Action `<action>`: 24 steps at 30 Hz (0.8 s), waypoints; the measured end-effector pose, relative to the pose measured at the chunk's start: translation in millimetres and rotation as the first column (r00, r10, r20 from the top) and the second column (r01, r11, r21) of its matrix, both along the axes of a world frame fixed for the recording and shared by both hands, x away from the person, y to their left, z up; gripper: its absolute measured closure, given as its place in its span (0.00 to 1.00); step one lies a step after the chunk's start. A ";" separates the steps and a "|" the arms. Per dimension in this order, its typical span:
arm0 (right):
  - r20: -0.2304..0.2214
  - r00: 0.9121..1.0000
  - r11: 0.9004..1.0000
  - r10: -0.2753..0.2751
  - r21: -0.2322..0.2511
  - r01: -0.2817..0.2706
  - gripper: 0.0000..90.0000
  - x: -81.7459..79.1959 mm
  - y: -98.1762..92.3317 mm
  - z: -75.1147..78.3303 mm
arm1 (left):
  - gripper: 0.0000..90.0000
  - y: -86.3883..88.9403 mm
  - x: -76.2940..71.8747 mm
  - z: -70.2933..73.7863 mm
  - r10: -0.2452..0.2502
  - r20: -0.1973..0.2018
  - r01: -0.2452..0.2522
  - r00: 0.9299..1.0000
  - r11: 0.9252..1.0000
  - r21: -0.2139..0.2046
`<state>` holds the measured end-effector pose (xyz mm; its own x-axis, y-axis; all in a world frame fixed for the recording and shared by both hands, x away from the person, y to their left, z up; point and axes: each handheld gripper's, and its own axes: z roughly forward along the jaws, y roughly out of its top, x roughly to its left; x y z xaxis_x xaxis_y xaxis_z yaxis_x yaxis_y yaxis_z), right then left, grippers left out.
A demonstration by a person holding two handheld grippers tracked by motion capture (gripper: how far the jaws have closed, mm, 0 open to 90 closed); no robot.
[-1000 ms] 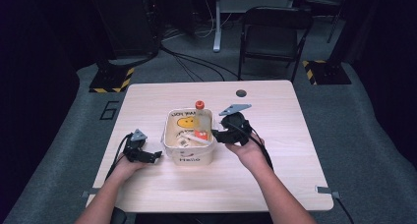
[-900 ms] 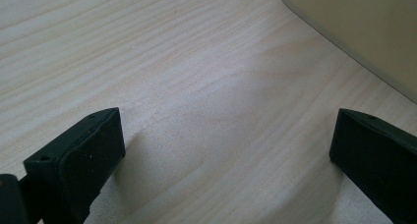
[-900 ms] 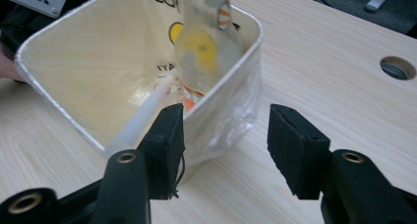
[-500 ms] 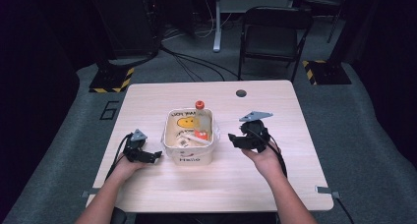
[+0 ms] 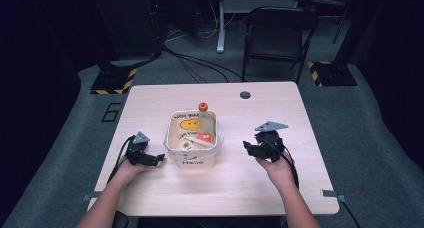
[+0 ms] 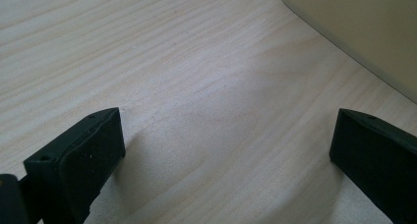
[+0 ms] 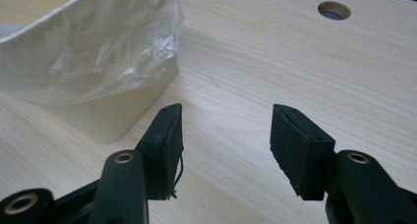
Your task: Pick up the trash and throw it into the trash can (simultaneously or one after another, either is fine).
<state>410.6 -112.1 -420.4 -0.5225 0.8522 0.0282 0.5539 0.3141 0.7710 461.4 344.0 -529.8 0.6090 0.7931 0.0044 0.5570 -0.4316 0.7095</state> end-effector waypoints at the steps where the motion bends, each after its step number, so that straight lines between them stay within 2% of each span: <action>1: -0.001 1.000 1.000 -0.008 0.004 0.008 0.50 -0.3 -1.5 -2.0 | 0.00 0.0 0.0 0.0 0.000 0.000 0.000 1.000 1.000 0.000; 9: -0.002 0.999 0.999 -0.054 0.004 0.054 0.50 -1.4 -14.4 -17.6 | 0.00 -0.1 0.0 0.0 0.001 0.000 -0.001 1.000 1.000 -0.001; 17: -0.024 0.995 0.995 -0.099 0.018 0.099 0.49 -2.6 -28.7 -36.8 | 0.00 0.0 0.0 -0.1 0.000 0.001 0.000 1.000 1.000 0.000; 24: -0.038 0.991 0.992 -0.127 -0.009 0.127 0.48 -5.5 -40.9 -51.2 | 0.00 0.0 0.0 0.0 0.000 0.001 0.000 1.000 1.000 0.001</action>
<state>405.1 -153.0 -471.6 -0.4090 0.9116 0.0406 0.6188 0.2444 0.7465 461.3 344.0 -529.8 0.6088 0.7933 0.0051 0.5567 -0.4318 0.7096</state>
